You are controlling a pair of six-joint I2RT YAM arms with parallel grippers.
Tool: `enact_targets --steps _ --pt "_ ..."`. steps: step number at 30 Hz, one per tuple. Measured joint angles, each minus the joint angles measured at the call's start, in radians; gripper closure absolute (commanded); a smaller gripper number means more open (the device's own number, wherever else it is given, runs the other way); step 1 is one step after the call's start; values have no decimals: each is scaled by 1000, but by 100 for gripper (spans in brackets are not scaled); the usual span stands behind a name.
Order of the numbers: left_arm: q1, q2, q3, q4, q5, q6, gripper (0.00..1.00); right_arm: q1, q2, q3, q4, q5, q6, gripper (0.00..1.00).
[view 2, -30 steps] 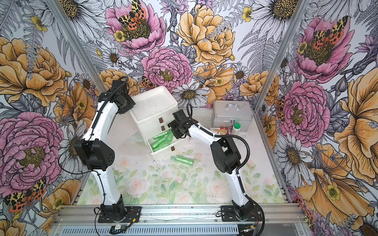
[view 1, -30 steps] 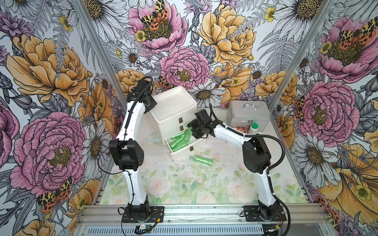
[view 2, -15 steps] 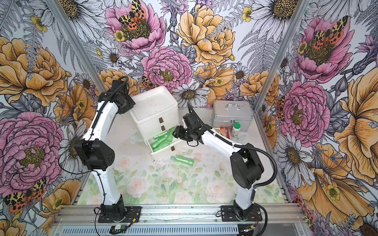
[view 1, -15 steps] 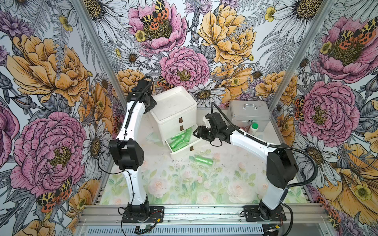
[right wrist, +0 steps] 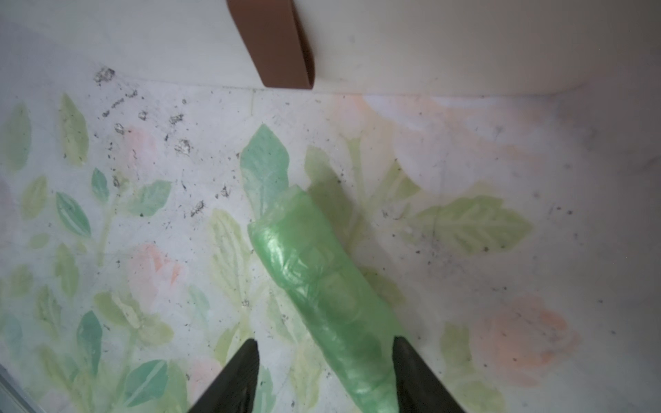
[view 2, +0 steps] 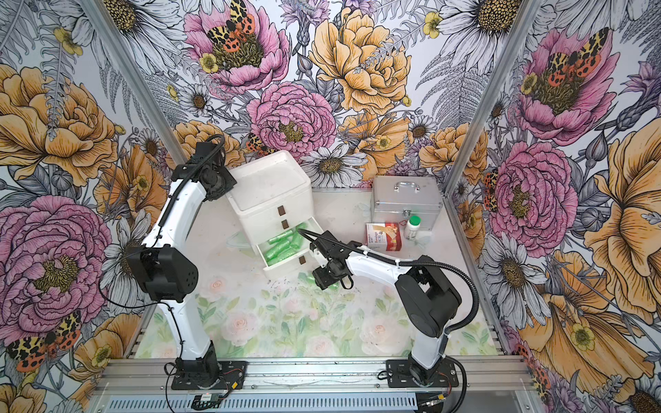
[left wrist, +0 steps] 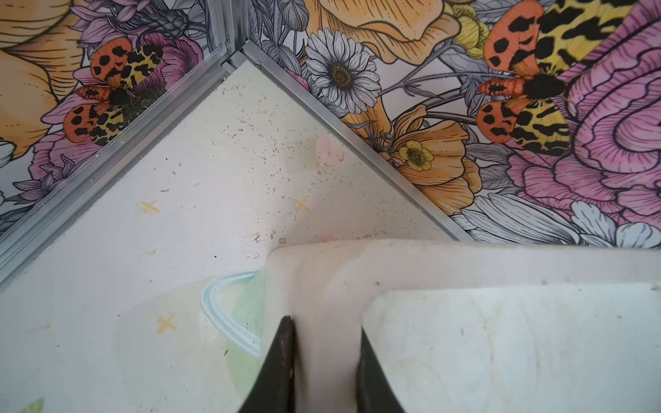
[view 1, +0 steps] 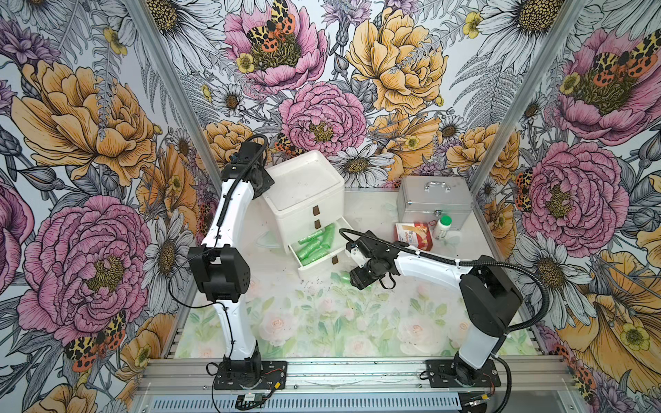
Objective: Sort the rolls of trash bags by color and place them into the drawer
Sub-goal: Pick up the roll of trash bags from the center of the board.
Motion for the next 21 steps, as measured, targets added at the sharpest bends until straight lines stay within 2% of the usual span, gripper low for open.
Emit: enact_targets --steps 8,16,21 --pt "-3 -7 -14 12 -6 0 100 9 27 28 -11 87 -76 39" --pt "-7 -16 -30 25 -19 -3 100 22 56 60 -10 62 -111 40" --pt "-8 -16 -29 25 -22 -3 100 32 94 62 -11 20 -124 44"
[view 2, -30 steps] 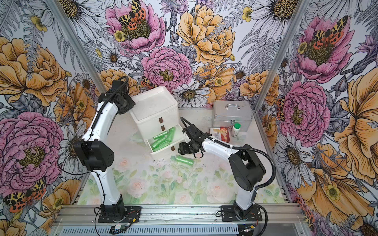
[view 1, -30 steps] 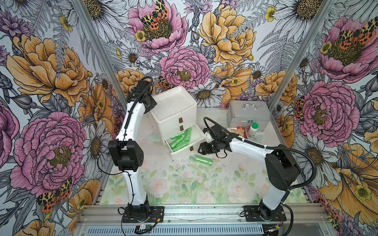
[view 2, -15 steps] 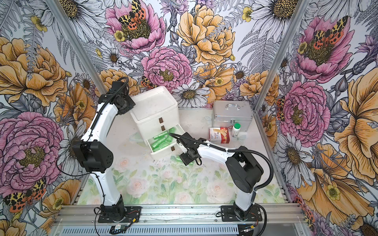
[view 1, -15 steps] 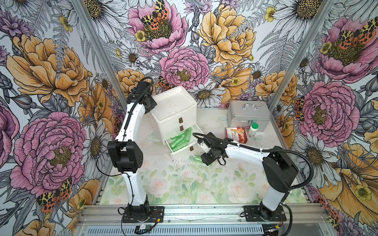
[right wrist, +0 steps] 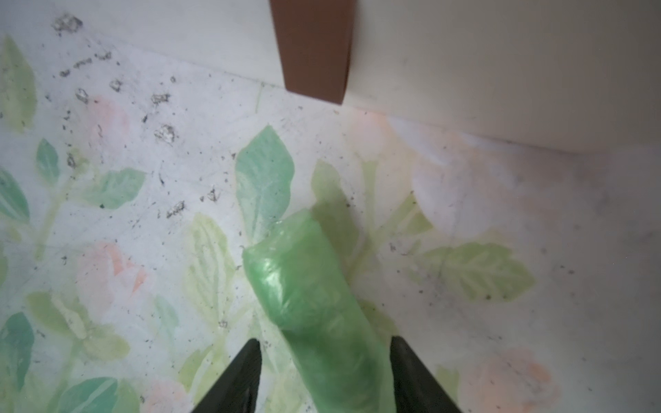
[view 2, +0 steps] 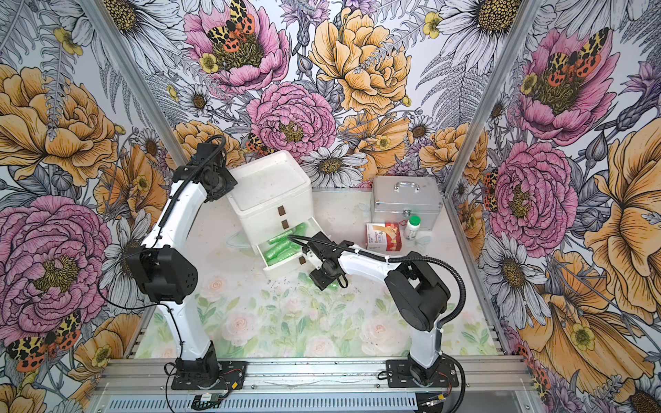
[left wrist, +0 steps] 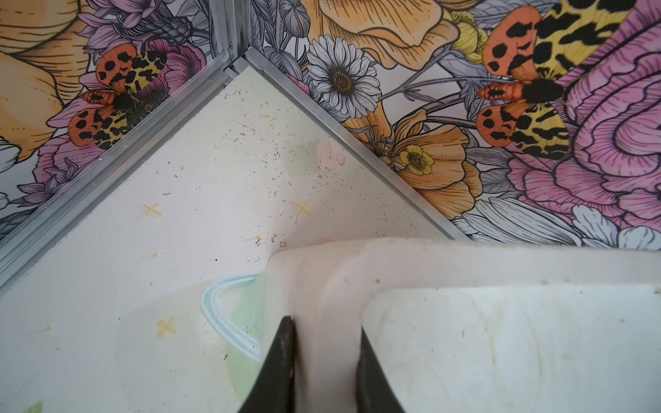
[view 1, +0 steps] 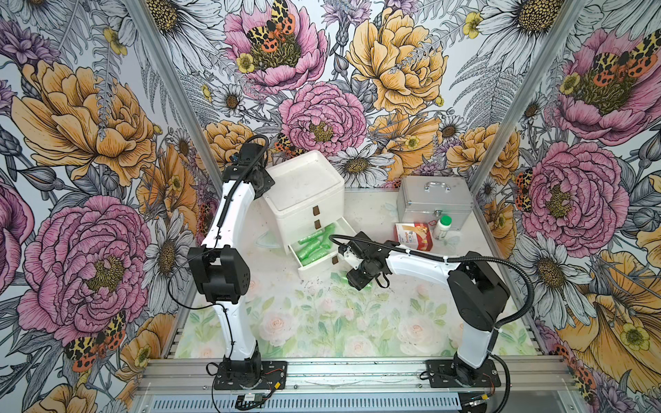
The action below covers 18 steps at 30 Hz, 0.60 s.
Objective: Sort the rolls of trash bags by color and place them into the drawer
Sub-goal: Pick up the roll of trash bags from the center of the board.
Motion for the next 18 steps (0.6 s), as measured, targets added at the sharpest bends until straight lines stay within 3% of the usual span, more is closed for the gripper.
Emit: enact_targets --steps 4,11,18 --pt "0 0 0 0 0 0 100 3 34 0 0 -21 -6 53" --pt "-1 4 7 -4 -1 0 100 9 43 0 0 -50 -5 78" --pt "-1 7 10 -7 -1 0 100 9 -29 5 -21 -82 24 83"
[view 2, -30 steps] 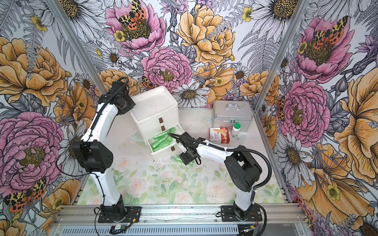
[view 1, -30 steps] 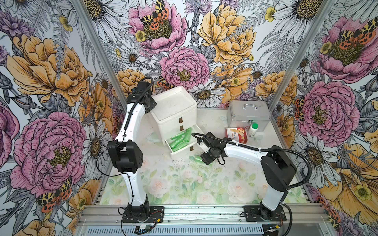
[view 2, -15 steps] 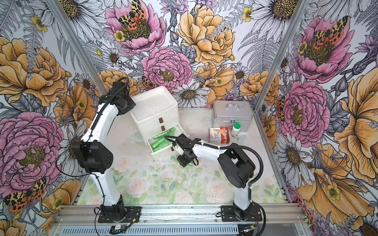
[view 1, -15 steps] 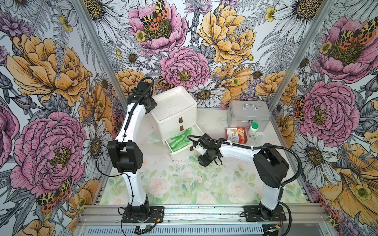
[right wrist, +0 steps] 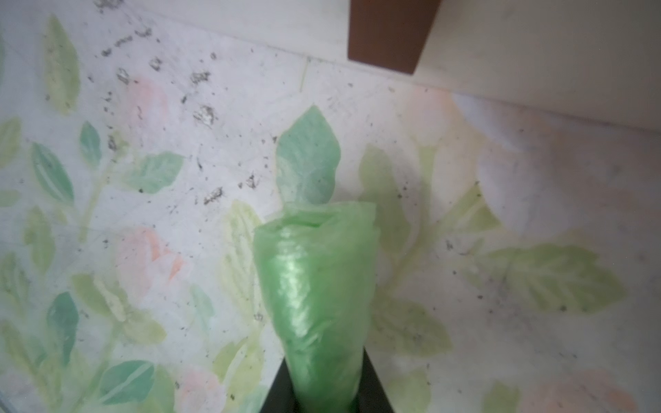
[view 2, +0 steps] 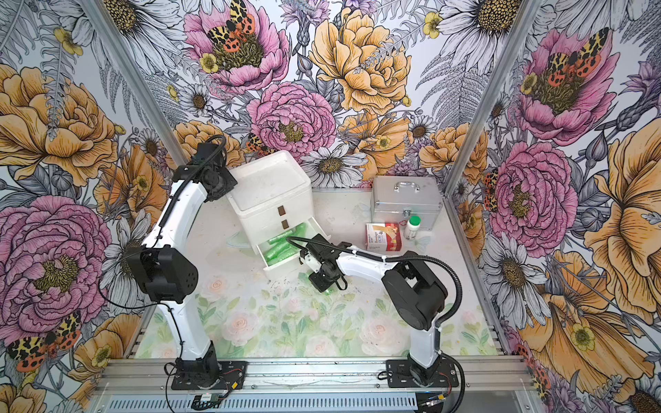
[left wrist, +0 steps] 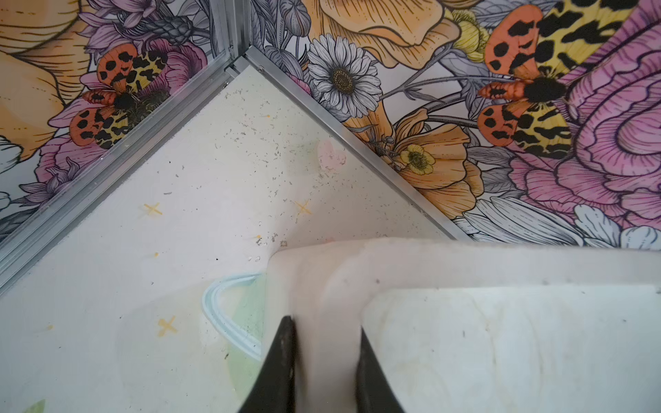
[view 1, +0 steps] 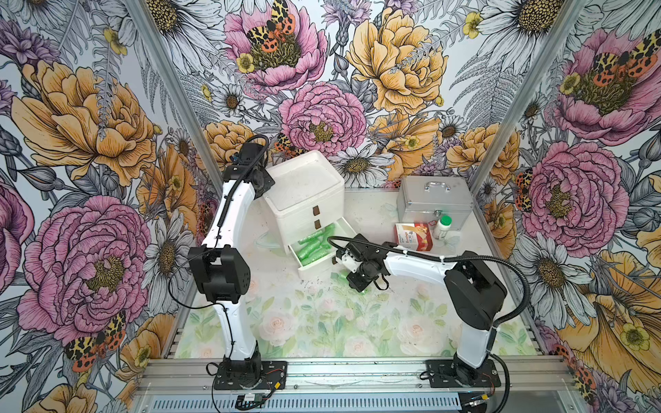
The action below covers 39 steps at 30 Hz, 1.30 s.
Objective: Sort the rolls of trash bags by color and place them into the drawer
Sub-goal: Pick up the roll of trash bags from the center of the board, then place the roll of trash bags in the drawer.
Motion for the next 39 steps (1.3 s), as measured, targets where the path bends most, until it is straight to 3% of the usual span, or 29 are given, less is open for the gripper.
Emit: enact_targets --steps 7,14,27,39 --pt "0 3 5 -4 0 0 100 -47 -122 156 -26 -98 86 84" --pt "0 2 3 -3 0 0 100 -126 -124 312 -17 -167 240 85" --pt "0 -5 -10 7 0 1 100 -216 23 459 -17 -103 568 84" --pt "0 -5 -10 7 0 1 100 -216 175 515 23 -60 807 83"
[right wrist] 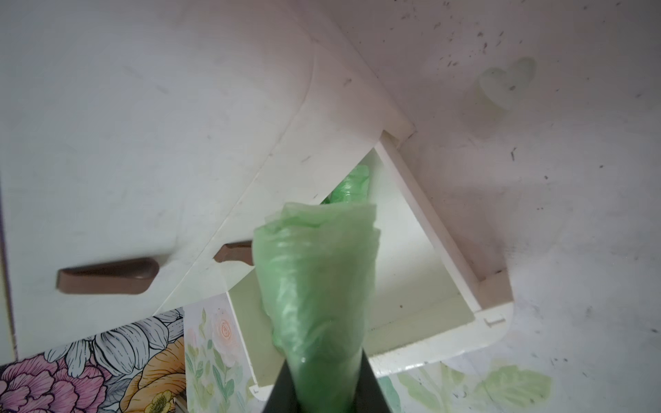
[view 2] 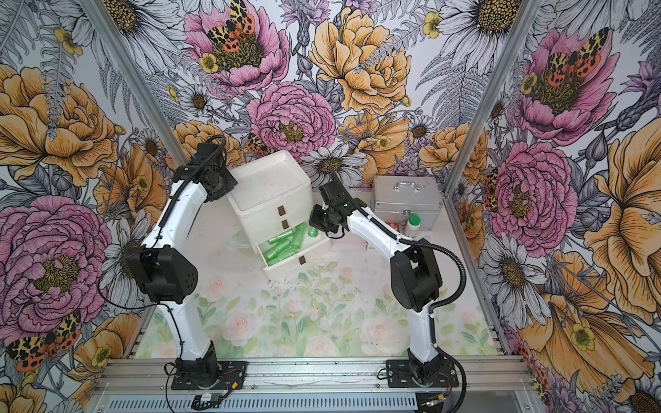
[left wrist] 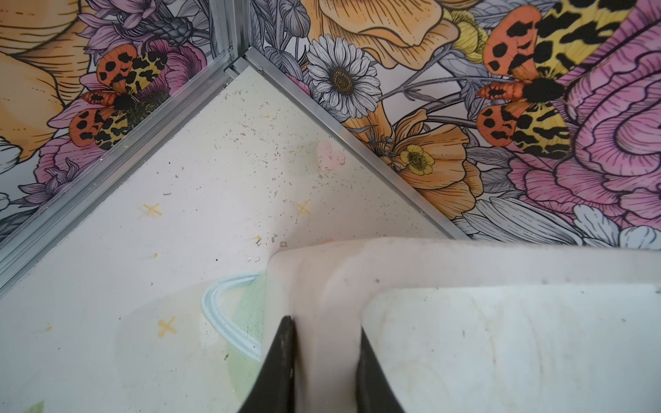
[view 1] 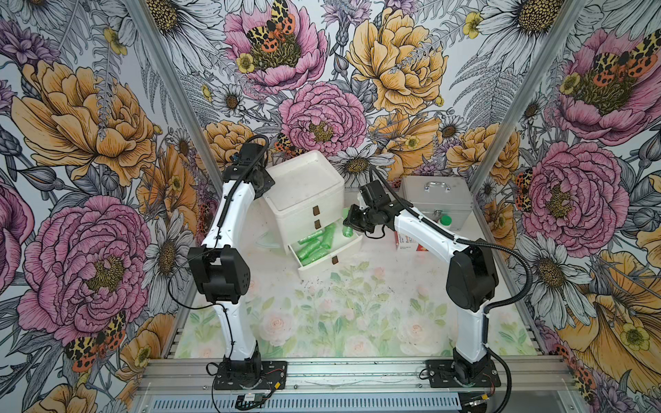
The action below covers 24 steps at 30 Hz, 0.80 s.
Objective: Sort the rolls of trash bags by color and place them into the drawer
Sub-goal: Place the roll of trash bags in the drawer.
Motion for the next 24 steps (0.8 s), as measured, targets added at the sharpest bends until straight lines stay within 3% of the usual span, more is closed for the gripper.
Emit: enact_targets --steps 17,19,22,24 --pt "0 0 -1 0 0 1 100 26 108 -22 45 49 132 78" --pt "0 0 -1 0 0 1 100 26 108 -26 50 49 140 73" --pt "0 0 -1 0 0 1 100 26 108 -26 60 50 146 57" --pt "0 0 -1 0 0 1 100 26 108 -27 66 51 147 54"
